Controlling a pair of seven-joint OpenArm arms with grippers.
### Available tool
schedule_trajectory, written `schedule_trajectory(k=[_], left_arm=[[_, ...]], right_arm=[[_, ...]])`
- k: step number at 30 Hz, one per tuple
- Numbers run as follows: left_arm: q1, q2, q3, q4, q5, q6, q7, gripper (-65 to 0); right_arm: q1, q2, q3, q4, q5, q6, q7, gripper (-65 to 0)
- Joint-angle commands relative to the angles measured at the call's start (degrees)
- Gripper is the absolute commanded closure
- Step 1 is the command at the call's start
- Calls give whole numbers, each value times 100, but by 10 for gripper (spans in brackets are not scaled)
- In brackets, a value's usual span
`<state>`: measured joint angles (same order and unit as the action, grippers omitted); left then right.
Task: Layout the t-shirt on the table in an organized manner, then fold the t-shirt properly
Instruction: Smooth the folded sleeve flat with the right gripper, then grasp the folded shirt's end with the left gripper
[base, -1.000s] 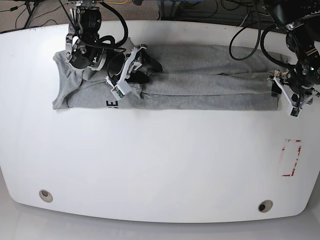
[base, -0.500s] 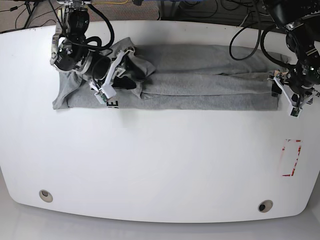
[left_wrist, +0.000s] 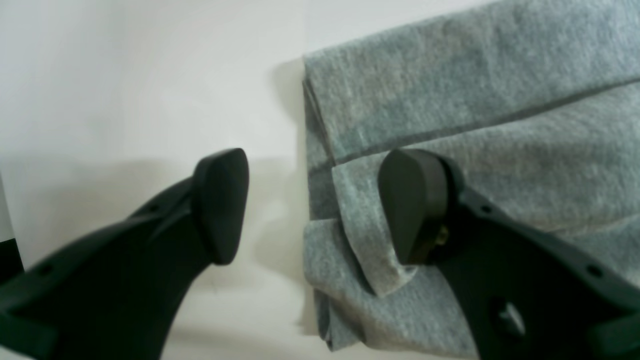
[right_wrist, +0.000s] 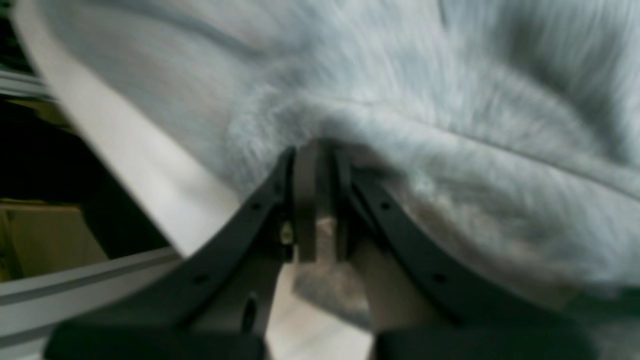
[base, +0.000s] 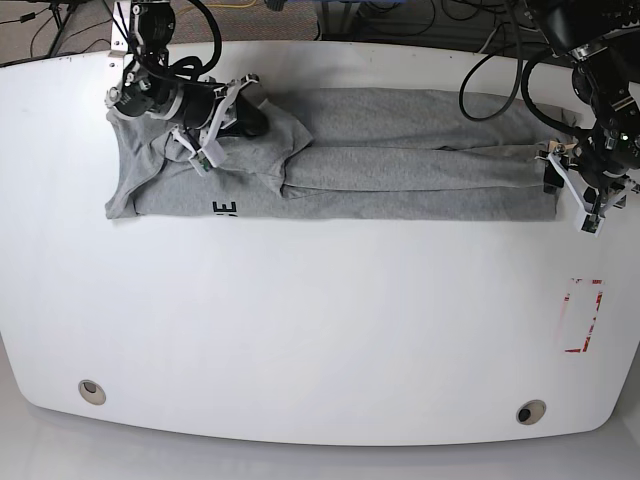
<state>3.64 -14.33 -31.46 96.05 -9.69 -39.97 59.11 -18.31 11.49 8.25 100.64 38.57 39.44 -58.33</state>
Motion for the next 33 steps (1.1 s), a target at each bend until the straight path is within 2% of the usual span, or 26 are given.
schedule_trajectory(k=[1, 7, 11, 16, 23, 28, 33], left_arm=[[-78, -84, -32, 87, -46, -3, -87, -414], [-78, -84, -32, 87, -46, -3, -87, -414], [-78, -101, -32, 87, -55, -3, -87, -414], [-87, -101, -41, 96, -55, -3, -87, -414], [-96, -101, -41, 96, -55, -3, -87, -414], [-87, -101, -41, 96, -55, -3, -87, -414], [-87, -101, -41, 96, -55, -3, -87, -414]], right_arm=[[50, 16, -161, -108, -37, 56, 325, -43], [77, 43, -240, -82, -397, 56, 378, -43], [-82, 192, 181, 543, -371, 56, 281, -43], [-231, 333, 876, 1299, -380, 56, -167, -43], [-213, 588, 1571, 1140, -424, 56, -282, -43], [-38, 799, 1641, 323, -424, 56, 96, -43], [-2, 983, 1614, -741, -424, 56, 844, -43]])
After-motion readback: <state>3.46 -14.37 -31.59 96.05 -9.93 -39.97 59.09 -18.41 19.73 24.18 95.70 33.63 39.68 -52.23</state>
